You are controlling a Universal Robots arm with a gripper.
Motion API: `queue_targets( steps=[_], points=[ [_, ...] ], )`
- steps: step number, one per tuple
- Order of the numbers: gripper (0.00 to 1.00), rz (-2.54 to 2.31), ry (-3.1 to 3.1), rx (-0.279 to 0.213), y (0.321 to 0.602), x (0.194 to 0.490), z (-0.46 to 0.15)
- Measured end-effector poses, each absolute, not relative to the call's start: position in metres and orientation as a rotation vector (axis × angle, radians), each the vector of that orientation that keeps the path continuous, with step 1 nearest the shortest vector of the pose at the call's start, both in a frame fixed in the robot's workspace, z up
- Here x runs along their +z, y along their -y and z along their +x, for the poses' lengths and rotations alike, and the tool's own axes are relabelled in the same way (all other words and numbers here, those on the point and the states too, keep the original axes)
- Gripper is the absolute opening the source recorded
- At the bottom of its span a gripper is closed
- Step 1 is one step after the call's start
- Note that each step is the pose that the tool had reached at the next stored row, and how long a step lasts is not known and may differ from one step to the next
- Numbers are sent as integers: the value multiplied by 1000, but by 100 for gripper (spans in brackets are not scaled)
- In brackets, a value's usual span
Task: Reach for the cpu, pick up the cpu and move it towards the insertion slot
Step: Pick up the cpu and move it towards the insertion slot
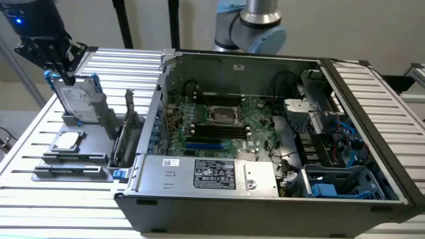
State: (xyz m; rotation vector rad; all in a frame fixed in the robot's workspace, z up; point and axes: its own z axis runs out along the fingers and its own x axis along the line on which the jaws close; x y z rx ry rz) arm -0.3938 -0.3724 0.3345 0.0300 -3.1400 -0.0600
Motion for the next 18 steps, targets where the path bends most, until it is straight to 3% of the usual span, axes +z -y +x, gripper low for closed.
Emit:
queue_targets(
  steps=[18],
  points=[
    [11, 30, 3140, -60, 383, 333, -396]
  ],
)
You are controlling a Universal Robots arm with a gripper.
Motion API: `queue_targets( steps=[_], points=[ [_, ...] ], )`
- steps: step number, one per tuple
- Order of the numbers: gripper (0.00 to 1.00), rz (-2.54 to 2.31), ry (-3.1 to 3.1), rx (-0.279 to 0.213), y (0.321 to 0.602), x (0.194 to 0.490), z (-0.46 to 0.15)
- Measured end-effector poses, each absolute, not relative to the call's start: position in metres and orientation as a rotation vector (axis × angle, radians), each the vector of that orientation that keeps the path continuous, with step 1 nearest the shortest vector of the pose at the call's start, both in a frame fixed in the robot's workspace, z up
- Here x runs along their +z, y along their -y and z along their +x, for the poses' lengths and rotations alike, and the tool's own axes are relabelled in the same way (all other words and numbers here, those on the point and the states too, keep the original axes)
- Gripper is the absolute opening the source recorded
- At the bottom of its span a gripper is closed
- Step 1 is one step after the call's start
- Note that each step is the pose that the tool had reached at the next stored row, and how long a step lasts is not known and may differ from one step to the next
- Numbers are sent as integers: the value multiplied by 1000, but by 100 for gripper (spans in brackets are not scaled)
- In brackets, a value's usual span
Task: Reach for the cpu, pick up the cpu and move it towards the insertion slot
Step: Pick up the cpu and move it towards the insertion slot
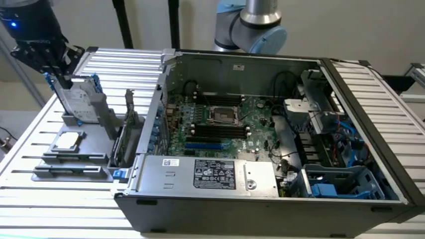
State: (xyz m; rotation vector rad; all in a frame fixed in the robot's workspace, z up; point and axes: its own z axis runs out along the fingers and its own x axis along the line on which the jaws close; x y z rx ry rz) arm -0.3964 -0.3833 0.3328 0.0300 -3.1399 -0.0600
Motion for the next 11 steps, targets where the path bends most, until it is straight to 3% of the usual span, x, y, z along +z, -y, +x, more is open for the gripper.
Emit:
queue_targets(
  steps=[11],
  points=[
    [11, 30, 3139, -51, 400, 330, -424]
  ],
)
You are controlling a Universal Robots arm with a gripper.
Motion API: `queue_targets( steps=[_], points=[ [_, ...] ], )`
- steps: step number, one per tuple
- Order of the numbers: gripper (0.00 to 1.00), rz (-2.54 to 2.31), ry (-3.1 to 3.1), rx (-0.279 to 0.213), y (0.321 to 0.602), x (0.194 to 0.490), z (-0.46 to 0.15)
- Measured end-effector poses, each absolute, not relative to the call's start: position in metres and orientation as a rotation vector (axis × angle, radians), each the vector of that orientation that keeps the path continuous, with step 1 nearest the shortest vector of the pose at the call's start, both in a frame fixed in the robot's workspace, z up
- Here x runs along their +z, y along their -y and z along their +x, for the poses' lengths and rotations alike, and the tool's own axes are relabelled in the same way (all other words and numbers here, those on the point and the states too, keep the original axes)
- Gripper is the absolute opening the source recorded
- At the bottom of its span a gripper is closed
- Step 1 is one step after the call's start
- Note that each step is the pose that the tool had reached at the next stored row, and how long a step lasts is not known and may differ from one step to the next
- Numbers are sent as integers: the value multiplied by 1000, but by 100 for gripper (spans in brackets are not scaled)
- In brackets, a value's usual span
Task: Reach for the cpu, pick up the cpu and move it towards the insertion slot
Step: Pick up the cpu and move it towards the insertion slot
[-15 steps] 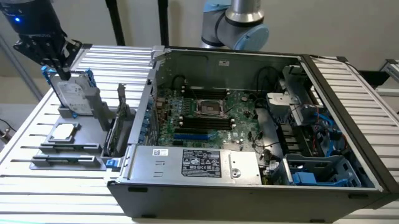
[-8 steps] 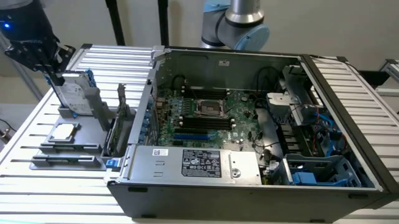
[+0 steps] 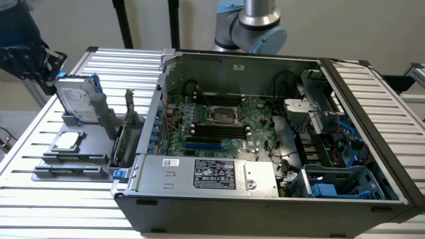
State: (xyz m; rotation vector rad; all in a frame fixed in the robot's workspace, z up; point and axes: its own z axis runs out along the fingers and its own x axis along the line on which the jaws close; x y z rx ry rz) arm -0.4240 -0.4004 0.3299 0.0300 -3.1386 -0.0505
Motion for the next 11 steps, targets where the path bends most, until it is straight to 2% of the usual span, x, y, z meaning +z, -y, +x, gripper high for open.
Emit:
queue_targets(
  steps=[6, 11],
  points=[
    [11, 33, 3138, 15, 401, 330, -432],
    [11, 48, 3138, 19, 401, 330, -438]
  ],
)
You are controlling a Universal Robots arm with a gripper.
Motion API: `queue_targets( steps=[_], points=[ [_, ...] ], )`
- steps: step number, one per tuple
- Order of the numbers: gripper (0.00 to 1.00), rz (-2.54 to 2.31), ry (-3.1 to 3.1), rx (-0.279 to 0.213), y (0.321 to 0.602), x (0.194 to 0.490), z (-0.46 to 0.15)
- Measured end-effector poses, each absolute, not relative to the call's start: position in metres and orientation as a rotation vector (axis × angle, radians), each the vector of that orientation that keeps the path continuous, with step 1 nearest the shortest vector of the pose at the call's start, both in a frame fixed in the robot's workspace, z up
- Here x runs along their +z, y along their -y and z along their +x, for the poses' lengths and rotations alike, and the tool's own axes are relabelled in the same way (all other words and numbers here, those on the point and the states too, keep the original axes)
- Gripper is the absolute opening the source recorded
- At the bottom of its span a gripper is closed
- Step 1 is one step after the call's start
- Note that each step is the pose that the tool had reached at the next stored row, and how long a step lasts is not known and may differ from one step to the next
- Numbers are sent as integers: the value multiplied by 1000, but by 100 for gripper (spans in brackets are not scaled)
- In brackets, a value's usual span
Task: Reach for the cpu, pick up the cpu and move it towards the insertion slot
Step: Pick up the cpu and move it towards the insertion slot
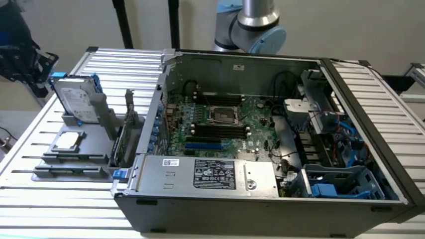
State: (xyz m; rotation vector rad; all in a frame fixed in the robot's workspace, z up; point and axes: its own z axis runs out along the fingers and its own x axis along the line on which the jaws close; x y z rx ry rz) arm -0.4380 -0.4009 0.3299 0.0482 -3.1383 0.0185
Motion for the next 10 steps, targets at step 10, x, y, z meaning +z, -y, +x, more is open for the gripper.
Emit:
queue_targets(
  steps=[10],
  points=[
    [36, 52, 3138, 19, 401, 329, -439]
  ],
)
